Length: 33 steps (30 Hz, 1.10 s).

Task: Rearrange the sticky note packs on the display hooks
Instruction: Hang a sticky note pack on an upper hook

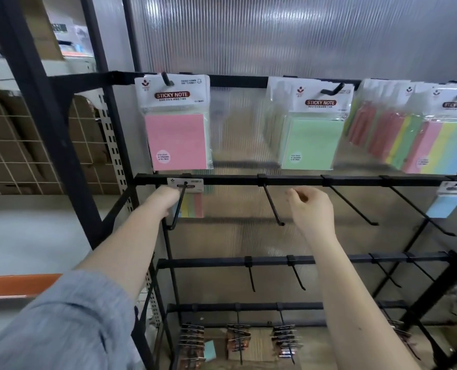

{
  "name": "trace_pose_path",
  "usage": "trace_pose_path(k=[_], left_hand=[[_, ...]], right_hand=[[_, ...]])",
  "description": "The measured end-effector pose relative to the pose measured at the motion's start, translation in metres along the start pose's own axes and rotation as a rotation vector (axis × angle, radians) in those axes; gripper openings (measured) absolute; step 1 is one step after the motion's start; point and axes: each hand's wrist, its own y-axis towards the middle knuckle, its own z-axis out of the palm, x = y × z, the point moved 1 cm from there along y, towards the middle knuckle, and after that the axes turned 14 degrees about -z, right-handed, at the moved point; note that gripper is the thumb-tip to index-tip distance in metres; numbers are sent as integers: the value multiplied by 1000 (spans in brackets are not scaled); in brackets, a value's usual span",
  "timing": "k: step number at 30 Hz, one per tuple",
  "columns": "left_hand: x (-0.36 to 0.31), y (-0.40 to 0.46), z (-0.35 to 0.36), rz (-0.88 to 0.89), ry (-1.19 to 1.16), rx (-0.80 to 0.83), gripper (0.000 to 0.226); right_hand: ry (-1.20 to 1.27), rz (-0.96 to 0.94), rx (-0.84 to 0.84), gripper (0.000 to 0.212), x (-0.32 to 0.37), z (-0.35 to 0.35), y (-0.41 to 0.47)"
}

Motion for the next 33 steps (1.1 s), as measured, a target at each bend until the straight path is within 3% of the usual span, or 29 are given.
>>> trace_pose_path(k=[7,14,21,28,33], left_hand=[[8,25,7,-3,-108,67,47],[24,15,15,139,-226,56,31],[36,-6,6,252,-217,-59,38],[61,-35,-3,178,-202,-59,34],[84,-74,-7,347,-192,-154,37]], right_hand=[[13,2,21,25,1,2,5],[13,20,21,25,6,1,4],[-70,45,-6,25,12,0,-15],[-159,134,39,39,21,0,-55],[-179,188,48,45,30,-2,-79]])
